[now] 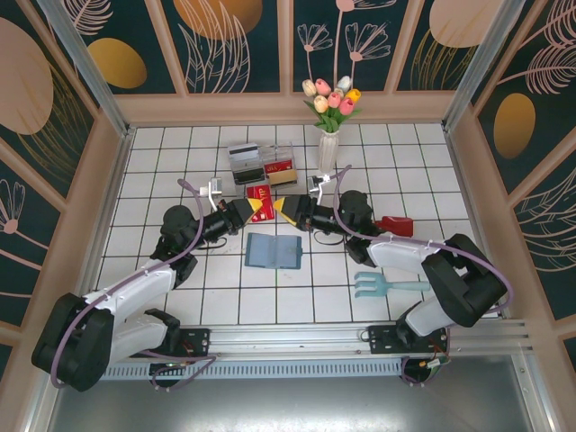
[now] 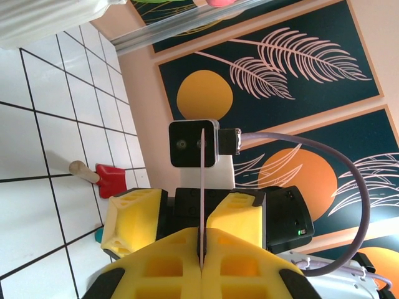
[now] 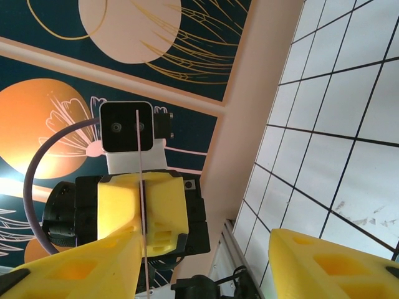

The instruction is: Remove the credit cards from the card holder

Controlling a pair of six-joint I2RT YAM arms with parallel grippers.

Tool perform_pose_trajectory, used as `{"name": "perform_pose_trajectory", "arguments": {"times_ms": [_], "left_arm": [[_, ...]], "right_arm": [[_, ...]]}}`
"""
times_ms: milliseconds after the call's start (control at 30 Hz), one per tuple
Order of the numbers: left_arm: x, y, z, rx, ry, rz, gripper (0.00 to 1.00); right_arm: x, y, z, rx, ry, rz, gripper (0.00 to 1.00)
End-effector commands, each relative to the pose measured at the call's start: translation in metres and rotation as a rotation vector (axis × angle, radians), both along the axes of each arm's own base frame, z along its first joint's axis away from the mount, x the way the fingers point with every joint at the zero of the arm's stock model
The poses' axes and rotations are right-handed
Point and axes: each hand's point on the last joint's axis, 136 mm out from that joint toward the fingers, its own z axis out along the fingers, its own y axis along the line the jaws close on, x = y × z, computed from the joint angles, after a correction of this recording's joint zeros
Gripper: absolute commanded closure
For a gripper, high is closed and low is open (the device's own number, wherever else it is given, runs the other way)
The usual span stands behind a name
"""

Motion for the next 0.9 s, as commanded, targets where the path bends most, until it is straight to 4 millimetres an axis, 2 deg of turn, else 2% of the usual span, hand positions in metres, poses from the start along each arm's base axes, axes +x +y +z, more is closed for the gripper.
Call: {"name": "perform_pose_trajectory", "arguments": {"times_ms": [0, 167, 367, 400, 533, 600, 700, 800, 867], "left_arm": [[0.000, 0.000, 0.007, 0.001, -0.027, 0.001, 1.00], [-0.001, -0.006, 0.008, 0.005, -0.027, -0.043, 1.00], [-0.002, -0.007, 0.006, 0.007, -0.024, -0.052, 1.00], [-0.002, -0.008, 0.006, 0.008, -0.024, -0.055, 1.00], [-0.002, -0.007, 0.001, 0.024, -0.010, -0.054, 1.00], [-0.002, -0.007, -0.005, 0.043, 0.004, -0.050, 0.98], [0.002, -0.004, -0.020, 0.109, 0.039, -0.021, 0.72], [0.014, 0.013, -0.058, 0.305, 0.128, 0.094, 0.46], [0.020, 0.032, -0.085, 0.448, 0.176, 0.179, 0.36]], "right_arm": [[-0.002, 0.002, 0.028, 0.053, -0.071, 0.003, 0.43], [-0.005, 0.012, 0.032, 0.064, -0.075, 0.048, 0.48], [-0.005, 0.018, 0.031, 0.069, -0.092, 0.069, 0.63], [-0.005, 0.019, 0.031, 0.069, -0.095, 0.070, 0.66], [-0.001, 0.019, 0.027, 0.038, -0.104, 0.056, 0.91], [0.002, 0.017, 0.025, 0.021, -0.114, 0.035, 0.97], [0.008, 0.012, 0.024, -0.017, -0.141, -0.006, 1.00], [0.019, 0.001, 0.018, -0.116, -0.167, -0.071, 1.00], [0.031, -0.008, 0.010, -0.231, -0.174, -0.124, 1.00]]}}
